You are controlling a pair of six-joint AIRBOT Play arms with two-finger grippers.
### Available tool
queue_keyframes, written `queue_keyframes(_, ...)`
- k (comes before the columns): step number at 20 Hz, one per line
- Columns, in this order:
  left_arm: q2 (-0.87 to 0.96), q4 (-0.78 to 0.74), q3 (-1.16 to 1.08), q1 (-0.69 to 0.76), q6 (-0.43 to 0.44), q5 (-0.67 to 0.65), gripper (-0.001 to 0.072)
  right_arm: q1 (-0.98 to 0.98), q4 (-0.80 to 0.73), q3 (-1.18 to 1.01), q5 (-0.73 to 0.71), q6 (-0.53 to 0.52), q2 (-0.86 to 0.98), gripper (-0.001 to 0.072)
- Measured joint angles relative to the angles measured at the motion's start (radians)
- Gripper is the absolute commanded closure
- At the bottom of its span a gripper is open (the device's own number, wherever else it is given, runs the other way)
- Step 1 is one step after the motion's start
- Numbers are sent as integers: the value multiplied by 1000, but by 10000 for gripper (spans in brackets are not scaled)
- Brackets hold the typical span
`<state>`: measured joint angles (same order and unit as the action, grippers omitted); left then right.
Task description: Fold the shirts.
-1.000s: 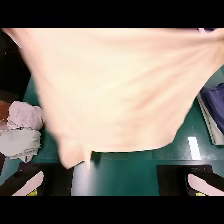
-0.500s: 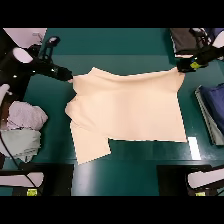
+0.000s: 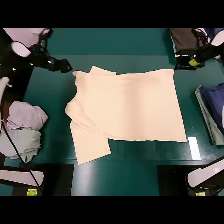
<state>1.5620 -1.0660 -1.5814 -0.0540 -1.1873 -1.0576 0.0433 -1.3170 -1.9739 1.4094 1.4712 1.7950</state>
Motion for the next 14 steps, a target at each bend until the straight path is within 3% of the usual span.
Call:
queue_keyframes(5,-115,9,112,-97,-33,-223,166,-100,206,176,109,-68,-143,350)
queue_keyframes(14,-357,93,805,-126,9,-183,166,-144,298,660,127,-180,-447,351)
